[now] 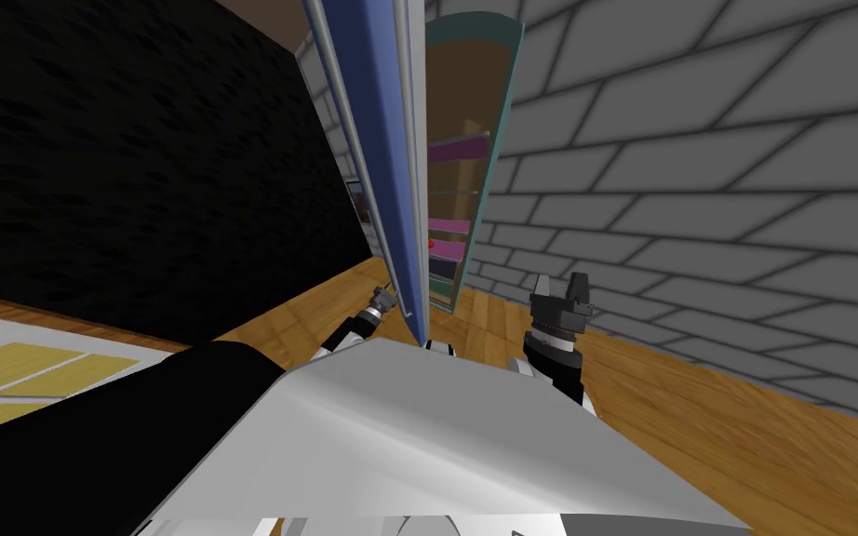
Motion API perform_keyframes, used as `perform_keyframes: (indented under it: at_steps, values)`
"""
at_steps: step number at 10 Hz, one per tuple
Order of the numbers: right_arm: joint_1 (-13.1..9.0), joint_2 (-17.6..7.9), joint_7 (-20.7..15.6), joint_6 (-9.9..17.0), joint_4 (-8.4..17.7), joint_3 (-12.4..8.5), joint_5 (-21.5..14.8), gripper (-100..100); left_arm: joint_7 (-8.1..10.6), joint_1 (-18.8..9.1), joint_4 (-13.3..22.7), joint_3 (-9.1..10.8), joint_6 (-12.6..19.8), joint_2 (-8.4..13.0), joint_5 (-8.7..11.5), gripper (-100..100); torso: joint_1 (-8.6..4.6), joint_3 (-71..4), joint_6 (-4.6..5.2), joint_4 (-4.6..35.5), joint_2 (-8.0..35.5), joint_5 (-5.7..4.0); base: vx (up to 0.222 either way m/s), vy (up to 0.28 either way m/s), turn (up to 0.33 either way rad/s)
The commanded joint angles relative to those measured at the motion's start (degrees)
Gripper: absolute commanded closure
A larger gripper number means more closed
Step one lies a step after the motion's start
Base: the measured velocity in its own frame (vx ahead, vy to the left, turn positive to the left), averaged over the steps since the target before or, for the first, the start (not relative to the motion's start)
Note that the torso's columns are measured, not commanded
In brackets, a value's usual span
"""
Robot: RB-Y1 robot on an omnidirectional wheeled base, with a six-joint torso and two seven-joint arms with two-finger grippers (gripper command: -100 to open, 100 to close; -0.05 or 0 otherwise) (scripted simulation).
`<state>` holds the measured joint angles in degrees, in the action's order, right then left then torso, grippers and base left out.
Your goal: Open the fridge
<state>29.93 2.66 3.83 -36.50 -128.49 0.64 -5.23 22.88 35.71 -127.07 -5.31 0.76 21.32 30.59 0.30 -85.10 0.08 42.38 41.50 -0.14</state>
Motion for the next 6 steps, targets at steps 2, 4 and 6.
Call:
perform_keyframes:
  at_steps: [2, 4, 6]
  values:
    - [0.0, 0.0, 0.0, 0.0, 0.0, 0.0, 0.0, 0, 0.08, -1.1, -0.7, -1.33, -1.2, 2.0, 0.3, 100, 0.01, 0.1, -0.09, 0.0, 0.2, 0.05, -0.11, 0.265, -0.11]
    - [0.0, 0.0, 0.0, 0.0, 0.0, 0.0, 0.0, 0, 0.14, -1.3, -0.7, -2.11, -1.4, 2.9, 0.4, 100, -0.25, 0.1, 0.06, 0.0, 0.2, -0.01, -0.129, 0.257, -0.136]
    - [0.0, 0.0, 0.0, 0.0, 0.0, 0.0, 0.0, 0, 0.27, -1.7, -0.9, -3.69, -1.8, 4.6, 0.7, 100, 0.0, 0.4, -0.06, -0.1, 0.6, 0.16, -0.156, 0.33, -0.161]
